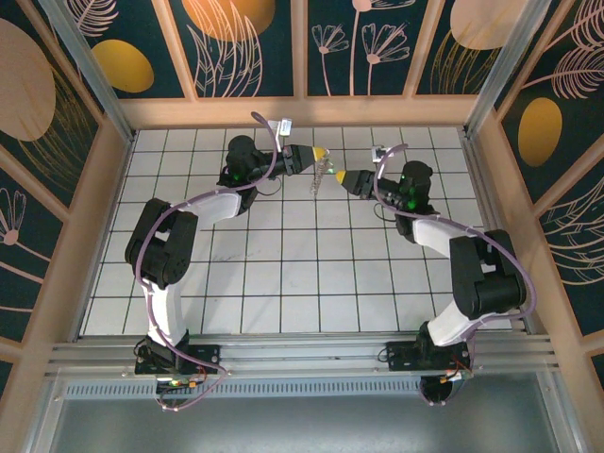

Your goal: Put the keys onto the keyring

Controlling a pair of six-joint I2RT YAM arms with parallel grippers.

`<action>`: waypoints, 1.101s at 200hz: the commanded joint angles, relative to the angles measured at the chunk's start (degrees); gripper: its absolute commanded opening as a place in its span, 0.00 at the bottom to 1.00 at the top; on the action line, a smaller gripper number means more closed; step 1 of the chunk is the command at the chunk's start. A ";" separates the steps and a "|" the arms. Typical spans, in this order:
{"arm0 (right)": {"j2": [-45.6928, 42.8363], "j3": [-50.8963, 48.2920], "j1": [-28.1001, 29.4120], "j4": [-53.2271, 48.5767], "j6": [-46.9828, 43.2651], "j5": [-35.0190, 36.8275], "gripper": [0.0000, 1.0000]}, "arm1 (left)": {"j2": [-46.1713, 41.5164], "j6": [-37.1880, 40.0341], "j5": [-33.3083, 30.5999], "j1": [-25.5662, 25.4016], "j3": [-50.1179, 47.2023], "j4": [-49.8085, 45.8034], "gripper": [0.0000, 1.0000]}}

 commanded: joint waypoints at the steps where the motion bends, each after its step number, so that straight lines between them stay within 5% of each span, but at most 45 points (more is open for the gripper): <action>1: -2.75 0.46 1.48 -2.59 -6.44 2.77 0.42 | -1.92 -0.63 -0.56 -0.52 0.09 3.51 0.00; 96: -1.00 6.56 3.37 -6.36 -8.73 4.29 0.40 | -1.56 -0.67 -0.80 -1.31 0.80 3.31 0.00; 125: -0.88 7.08 3.75 -7.11 -9.36 3.45 0.30 | -1.61 -0.62 -1.23 -1.45 0.80 3.24 0.00; 165: -1.25 6.31 4.73 -7.81 -10.40 2.44 0.00 | -1.59 -1.02 -1.87 -1.58 0.80 3.80 0.00; 220: -1.49 5.85 5.32 -6.80 -9.23 1.82 0.00 | -1.91 -1.91 -2.65 -1.67 -0.12 5.61 0.00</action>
